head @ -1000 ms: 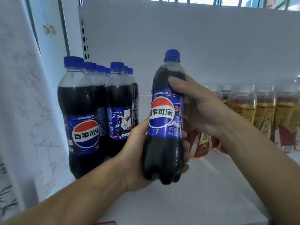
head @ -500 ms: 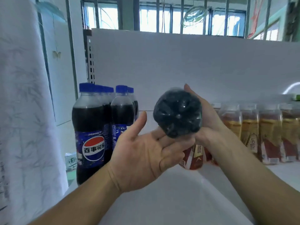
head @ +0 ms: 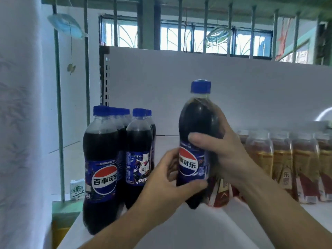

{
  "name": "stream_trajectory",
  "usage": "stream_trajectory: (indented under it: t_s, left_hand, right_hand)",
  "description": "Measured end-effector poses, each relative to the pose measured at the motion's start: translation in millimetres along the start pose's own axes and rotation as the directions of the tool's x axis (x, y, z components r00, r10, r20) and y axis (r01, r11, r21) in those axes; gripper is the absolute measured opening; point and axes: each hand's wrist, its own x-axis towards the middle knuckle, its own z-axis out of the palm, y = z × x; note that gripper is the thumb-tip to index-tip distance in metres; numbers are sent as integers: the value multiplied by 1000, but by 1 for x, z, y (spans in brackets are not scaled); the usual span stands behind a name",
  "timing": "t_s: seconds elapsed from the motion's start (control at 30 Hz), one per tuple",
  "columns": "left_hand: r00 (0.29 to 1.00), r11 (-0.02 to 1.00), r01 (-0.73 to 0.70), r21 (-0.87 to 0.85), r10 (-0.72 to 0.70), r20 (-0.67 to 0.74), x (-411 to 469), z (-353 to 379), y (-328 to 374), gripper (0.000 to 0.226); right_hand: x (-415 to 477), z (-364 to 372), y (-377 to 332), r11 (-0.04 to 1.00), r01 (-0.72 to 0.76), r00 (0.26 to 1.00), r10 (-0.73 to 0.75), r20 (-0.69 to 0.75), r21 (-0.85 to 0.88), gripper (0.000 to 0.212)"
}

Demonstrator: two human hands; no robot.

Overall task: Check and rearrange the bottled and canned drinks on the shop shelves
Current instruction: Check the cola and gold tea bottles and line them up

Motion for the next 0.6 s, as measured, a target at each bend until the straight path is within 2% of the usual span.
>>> stream_trajectory:
  t_s: [0.07,0.1,0.17,0.27,0.4,0.47,0.53,0.6]
  left_hand:
    - [993,981,-72,180,88,-80,1,-1,-4,61]
    - [986,969,-105,222,131,-102,2,-2,-5,60]
    - [975,961,-158,229,188,-116,3,-4,-7,63]
    - [968,948,-178,265,216,-124,3,-7,-8,68]
    - [974,920,-164,356,207,-87,-3,-3,3,80]
    - [984,910,-129,395,165,-60,-6,-1,13,88]
    - [989,856,-102,507,142,-41,-11,-3,19,100]
    - [977,791,-146,594,209,-39,-25,-11,27,98]
  right_hand:
    - [-6,7,-2,958,150,985,-124,120,-245,78]
    - [-7,8,-2,926,211,971,-161,179,-314,79]
    - [-10,10,-1,878,286,947,-198,252,-384,84]
    - [-11,11,2,855,319,940,-232,249,-408,88]
    - [-7,12,1,900,190,981,-160,109,-393,79]
    - [-6,13,0,931,94,995,-82,48,-352,63]
    - [-6,14,1,949,18,1000,-20,-2,-315,54]
    - [-5,15,3,958,-28,1000,23,-22,-286,54]
